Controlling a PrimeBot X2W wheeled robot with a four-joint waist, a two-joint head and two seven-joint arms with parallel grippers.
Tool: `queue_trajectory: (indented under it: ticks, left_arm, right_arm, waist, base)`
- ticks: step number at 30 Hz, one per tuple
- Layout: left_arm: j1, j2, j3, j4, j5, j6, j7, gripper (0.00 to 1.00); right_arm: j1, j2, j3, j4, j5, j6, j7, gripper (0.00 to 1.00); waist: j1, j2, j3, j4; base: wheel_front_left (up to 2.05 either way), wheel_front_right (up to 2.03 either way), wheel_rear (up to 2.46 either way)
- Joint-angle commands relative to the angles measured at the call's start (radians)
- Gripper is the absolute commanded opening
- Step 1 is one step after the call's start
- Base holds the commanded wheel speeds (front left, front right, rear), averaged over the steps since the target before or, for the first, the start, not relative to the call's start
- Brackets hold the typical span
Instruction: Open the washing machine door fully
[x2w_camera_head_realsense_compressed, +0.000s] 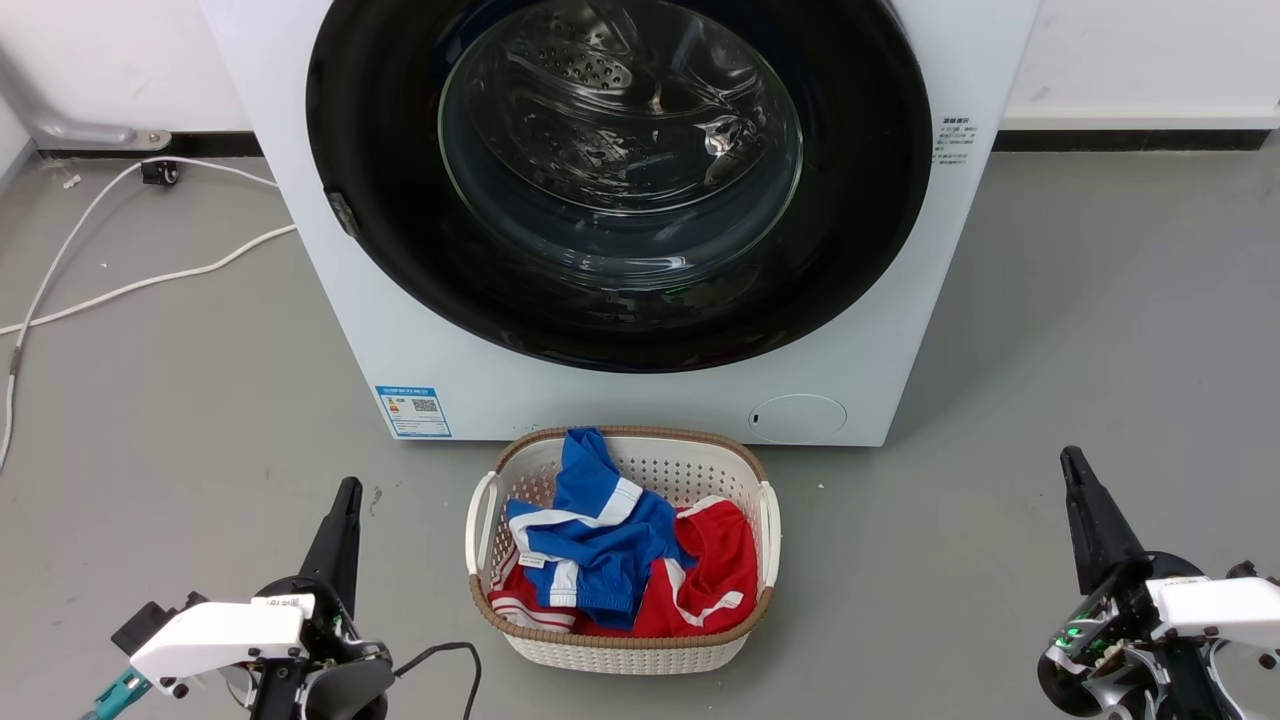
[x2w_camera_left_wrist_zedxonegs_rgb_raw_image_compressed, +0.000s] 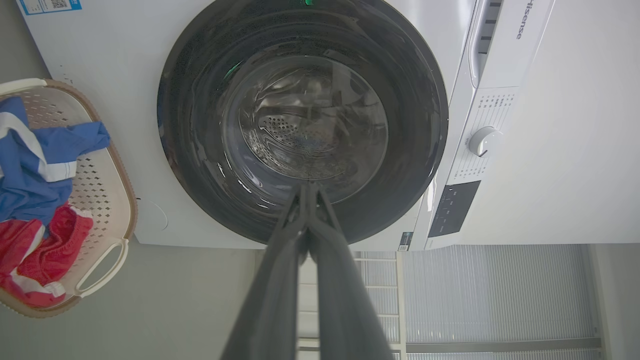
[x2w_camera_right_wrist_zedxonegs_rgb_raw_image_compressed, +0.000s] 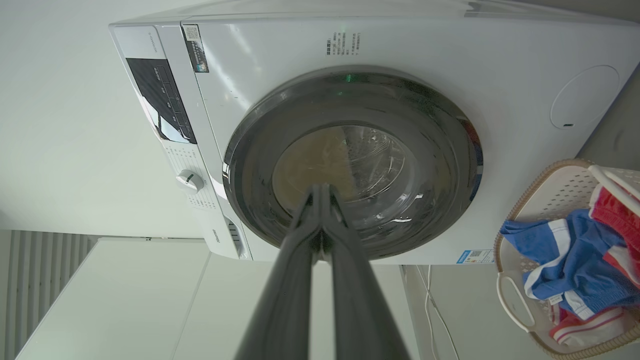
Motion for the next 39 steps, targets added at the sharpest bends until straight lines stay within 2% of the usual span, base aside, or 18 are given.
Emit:
queue_trajectory:
  ticks: [1, 26, 27, 39]
  left_arm:
    - [-0.010, -0.001, 0.003, 0.001, 0.004, -0.003, 0.002, 0.00]
    - [-0.010, -0.002, 0.004, 0.001, 0.006, -0.003, 0.003, 0.00]
    - [-0.010, -0.002, 0.004, 0.001, 0.006, -0.003, 0.003, 1.00]
    - [0.002, -0.002, -0.053, -0.030, 0.016, 0.000, -0.052, 1.00]
  right_arm:
    - [-0.010, 0.004, -0.002, 0.001, -0.004, 0.003, 0.003, 0.00]
    - [-0.010, 0.006, -0.004, 0.001, -0.008, 0.003, 0.005, 0.00]
    - [-0.010, 0.006, -0.005, 0.001, -0.008, 0.003, 0.005, 1.00]
    - [0.027, -0.001, 0.030, -0.043, -0.019, 0.000, -0.043, 1.00]
  waist:
    - [0.0000, 0.0000, 0.000, 0.000]
    - [0.0000, 0.0000, 0.000, 0.000]
    - [0.0000, 0.0000, 0.000, 0.000]
    - [0.0000, 0.0000, 0.001, -0.001]
  base:
    - [0.00, 0.00, 0.00]
    - [0.00, 0.00, 0.00]
    - [0.00, 0.00, 0.00]
    - [0.00, 0.00, 0.00]
